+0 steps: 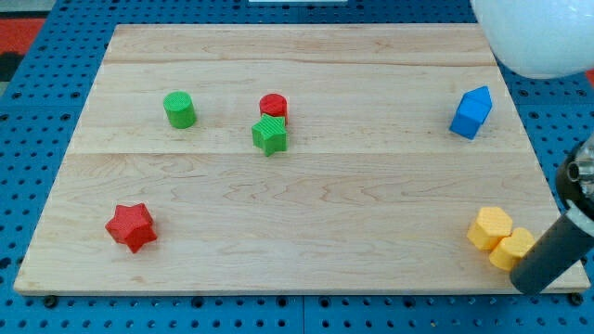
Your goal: Move the yellow hexagon slightly towards the right side
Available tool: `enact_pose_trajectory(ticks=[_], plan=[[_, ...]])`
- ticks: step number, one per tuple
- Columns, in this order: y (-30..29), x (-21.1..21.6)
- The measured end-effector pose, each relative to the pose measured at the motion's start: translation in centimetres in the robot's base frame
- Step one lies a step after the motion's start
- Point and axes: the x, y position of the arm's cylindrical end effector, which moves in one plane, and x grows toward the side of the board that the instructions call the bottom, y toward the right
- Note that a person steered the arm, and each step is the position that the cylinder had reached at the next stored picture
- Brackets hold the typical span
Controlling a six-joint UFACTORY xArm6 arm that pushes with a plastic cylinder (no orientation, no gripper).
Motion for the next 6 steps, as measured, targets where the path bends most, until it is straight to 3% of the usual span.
enact_pose_trajectory(ticks=[3, 6], plan=[[-5.2, -1.5], [-4.7, -5.3]])
